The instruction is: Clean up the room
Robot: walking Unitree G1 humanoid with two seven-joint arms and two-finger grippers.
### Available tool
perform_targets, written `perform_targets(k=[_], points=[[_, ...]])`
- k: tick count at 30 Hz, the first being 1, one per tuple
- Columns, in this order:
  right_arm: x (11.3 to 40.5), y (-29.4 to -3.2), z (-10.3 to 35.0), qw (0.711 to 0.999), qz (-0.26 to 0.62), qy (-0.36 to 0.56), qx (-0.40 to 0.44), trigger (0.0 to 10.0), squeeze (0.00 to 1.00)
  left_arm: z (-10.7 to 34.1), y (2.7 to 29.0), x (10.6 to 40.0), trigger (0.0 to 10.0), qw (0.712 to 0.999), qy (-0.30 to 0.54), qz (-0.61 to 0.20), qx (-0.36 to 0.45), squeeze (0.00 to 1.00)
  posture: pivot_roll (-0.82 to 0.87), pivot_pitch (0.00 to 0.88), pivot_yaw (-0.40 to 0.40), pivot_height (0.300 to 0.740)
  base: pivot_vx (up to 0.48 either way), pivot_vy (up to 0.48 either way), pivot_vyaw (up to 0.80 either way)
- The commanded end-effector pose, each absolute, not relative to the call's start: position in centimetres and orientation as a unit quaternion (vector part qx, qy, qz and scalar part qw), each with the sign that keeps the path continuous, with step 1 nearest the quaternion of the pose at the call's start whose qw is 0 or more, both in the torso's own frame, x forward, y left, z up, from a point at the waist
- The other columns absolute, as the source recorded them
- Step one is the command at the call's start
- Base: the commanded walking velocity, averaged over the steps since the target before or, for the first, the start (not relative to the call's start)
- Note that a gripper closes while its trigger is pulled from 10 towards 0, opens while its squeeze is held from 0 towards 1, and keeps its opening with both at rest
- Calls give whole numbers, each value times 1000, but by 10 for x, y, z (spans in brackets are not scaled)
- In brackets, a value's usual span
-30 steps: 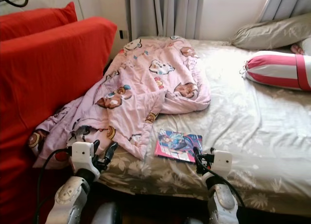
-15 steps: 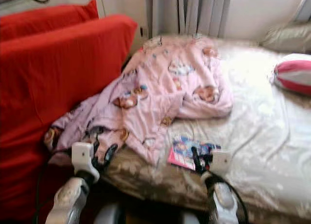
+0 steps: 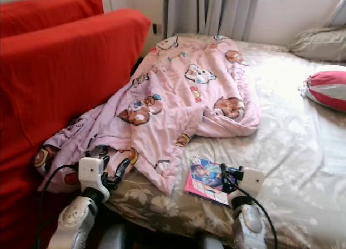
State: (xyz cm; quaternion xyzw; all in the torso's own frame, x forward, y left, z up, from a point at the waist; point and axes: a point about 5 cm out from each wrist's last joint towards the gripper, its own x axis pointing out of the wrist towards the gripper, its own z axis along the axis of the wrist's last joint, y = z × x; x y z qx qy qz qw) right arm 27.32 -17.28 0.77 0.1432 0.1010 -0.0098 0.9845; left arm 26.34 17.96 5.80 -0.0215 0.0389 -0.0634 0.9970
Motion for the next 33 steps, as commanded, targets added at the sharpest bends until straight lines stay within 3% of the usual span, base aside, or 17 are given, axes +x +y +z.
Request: perform_targets(k=[1,24,33], points=[[267,-191,4,984,-38,110,137,10000,0,62,167,267,10000,996,31,-78,-30,0,136,15,-25,591,0,0,0],[262,-206,-2,974,-111,113,161,10000,0,58,167,264,10000,996,38,-82,-26,0,139,9,-16,591,0,0,0],[263,-198,-2,980,-85,120,131,10000,0,58,167,264,10000,996,38,-82,-26,0,139,16,-15,591,0,0,0]])
